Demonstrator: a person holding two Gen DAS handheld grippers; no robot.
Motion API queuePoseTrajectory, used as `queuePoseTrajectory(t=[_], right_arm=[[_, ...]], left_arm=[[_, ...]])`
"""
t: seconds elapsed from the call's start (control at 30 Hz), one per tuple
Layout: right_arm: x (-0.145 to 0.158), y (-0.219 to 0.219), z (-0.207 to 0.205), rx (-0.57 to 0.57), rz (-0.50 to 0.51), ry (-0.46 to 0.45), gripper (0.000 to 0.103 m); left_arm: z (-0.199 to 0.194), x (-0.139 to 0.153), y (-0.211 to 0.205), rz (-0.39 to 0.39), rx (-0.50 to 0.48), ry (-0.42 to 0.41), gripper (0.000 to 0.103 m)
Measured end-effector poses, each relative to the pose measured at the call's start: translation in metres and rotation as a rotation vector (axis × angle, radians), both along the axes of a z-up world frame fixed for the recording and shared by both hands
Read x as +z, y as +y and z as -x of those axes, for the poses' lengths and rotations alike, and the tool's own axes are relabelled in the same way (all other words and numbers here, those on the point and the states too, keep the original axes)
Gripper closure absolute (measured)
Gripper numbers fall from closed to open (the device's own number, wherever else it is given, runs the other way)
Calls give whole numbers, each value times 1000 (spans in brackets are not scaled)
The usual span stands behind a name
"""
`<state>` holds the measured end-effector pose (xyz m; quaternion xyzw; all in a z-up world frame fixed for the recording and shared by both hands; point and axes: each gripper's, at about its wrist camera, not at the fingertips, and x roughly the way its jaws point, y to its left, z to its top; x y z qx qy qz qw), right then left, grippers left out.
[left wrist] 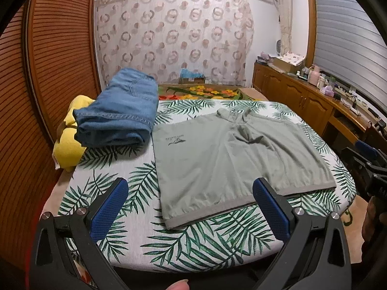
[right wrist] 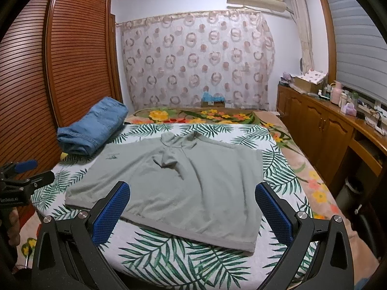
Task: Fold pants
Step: 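Move both open grippers down toward the grey-green shorts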
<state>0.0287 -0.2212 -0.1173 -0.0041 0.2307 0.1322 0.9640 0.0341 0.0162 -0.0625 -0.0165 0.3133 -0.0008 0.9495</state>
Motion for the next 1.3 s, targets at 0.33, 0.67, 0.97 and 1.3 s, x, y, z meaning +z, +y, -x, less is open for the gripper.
queuePoseTrajectory(t=[0.33, 0.67, 0.97, 1.3], right_arm=[[-9, 2, -14, 8, 53, 68, 0], [-15, -2, -25, -6, 104, 137, 0], [-14, 2, -28, -7, 116, 201, 0], [-11, -6, -6, 17, 88, 167, 0]], left_arm=[[-12, -25, 11, 0, 10, 61, 0], [-20, -44, 22, 23, -14, 103, 0], [-22, -56, 41, 78, -25, 124, 17], [-22, -71, 47, 123, -67, 158, 52]])
